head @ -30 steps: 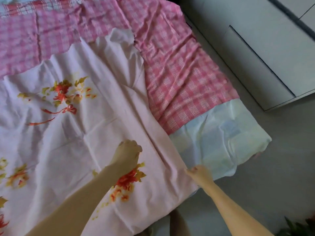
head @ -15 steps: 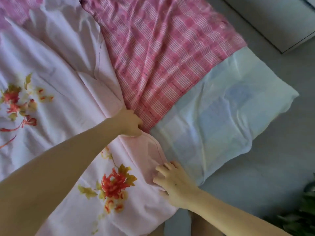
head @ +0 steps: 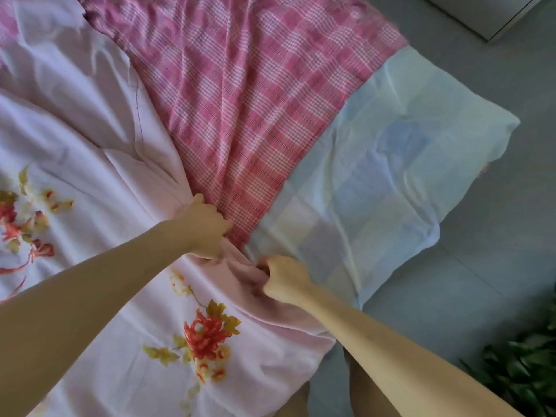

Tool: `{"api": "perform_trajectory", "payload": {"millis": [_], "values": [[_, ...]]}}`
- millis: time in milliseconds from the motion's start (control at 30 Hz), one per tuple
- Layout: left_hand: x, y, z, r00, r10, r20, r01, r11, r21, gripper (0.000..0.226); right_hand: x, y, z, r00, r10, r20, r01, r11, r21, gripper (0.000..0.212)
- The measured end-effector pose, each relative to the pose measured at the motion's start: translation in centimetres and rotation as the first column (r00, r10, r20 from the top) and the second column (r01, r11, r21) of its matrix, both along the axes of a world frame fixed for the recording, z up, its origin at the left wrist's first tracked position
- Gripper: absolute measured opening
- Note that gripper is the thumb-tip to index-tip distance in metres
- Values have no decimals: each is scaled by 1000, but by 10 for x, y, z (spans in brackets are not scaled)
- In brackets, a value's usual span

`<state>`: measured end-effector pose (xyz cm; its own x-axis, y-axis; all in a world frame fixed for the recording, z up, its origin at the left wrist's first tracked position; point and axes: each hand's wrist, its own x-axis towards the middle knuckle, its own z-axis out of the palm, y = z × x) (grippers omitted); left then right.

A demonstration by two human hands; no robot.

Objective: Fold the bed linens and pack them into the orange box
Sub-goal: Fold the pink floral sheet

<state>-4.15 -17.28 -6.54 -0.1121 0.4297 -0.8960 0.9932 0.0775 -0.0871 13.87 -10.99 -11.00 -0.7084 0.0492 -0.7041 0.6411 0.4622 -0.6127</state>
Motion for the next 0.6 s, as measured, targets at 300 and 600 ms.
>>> {"api": "perform_trajectory", "payload": {"millis": [300,600], "values": [[-21,21,41,976,-136,169,-12,744,668,12,47,78,51,946,-282,-158,277,959,-58,29],[18,169,21,984,-47,173,-81,745,662,24,107,215,62,935,-348,-70,351,879,323,39]]}}
